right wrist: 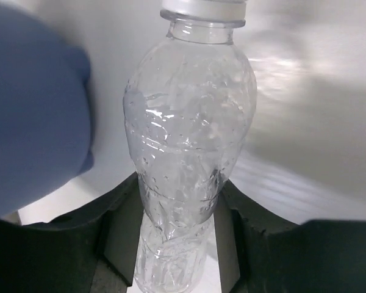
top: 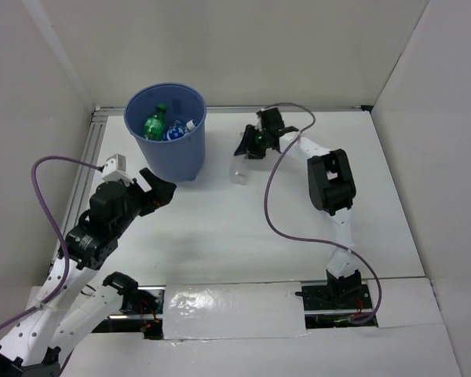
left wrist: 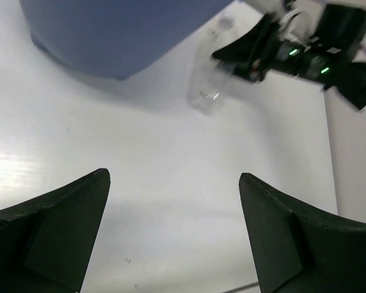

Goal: Put the plastic bottles in the bin

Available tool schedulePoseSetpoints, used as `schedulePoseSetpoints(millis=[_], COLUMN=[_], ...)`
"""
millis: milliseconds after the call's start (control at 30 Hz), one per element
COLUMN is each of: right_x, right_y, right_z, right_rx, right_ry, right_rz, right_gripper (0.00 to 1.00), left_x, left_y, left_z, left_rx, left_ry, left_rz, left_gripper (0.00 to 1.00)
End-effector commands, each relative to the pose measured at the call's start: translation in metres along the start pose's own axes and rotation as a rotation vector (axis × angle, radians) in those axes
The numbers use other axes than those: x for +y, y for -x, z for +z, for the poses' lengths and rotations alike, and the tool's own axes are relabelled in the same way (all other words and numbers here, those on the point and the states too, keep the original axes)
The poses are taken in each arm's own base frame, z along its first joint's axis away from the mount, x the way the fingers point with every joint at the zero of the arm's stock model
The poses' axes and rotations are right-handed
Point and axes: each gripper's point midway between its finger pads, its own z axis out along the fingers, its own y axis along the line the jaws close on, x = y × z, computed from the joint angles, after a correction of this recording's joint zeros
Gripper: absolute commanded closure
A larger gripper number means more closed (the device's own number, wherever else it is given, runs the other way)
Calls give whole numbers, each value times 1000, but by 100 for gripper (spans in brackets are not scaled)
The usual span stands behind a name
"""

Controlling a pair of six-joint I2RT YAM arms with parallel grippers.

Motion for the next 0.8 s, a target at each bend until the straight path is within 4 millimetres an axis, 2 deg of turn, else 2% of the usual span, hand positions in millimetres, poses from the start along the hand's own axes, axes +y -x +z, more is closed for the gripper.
schedulePoseSetpoints(millis=[0,33,67,100,133,167,200,267,300,333,367,400,433,467,500,533,567,600,633,667,700,767], right_x=[1,16,32,44,64,107,112,155,183,210,224,250,267,278,310,321,321,331,351,351,354,361], right_y=[92,109,128,141,150,168,165,169,161,164,161,150,147,146,138,137,134,132,127,123,119,112], right_z=[-91,-118,-139,-158,-180,-214,-213,-240,-247,-267,-269,-270,-279,-273,-287,-287,-260,-257,-265,-242,-225,-218], right_rx=[-234,-290,-347,-392,-427,-515,-510,-592,-620,-701,-728,-743,-775,-782,-814,-824,-779,-783,-809,-781,-783,-787], right_ry=[20,46,71,90,125,193,202,278,322,370,393,446,477,494,553,565,557,569,604,606,582,586], right_rz=[-125,-207,-261,-310,-393,-498,-504,-649,-704,-762,-804,-834,-865,-872,-902,-905,-892,-895,-908,-905,-907,-928], right_gripper=[81,81,81,81,81,80,80,77,75,75,75,75,75,75,76,76,76,76,74,70,63,51], left_x=[3,1,10,12,12,16,21,26,32,35,39,43,42,45,45,49,51,49,51,48,51,52], left_y=[-25,-31,-42,-52,-60,-71,-77,-91,-104,-114,-119,-129,-133,-139,-139,-143,-145,-142,-144,-140,-142,-145], left_z=[-5,-9,-6,-8,-9,-9,-7,-5,-3,-3,-1,0,0,0,0,0,-1,-3,-3,-6,-8,-9], left_rx=[47,59,78,106,127,147,158,195,228,263,276,302,318,334,334,343,337,328,327,310,311,323], left_ry=[-34,-53,-34,-38,-48,-46,-34,-25,-6,2,18,33,32,40,40,52,45,33,33,12,13,15], left_rz=[-60,-78,-85,-91,-96,-116,-114,-115,-116,-105,-114,-119,-111,-120,-121,-127,-129,-132,-132,-137,-137,-131], left_gripper=[0,0,0,0,0,0,0,0,0,0,0,0,0,0,0,0,0,0,0,0,0,0])
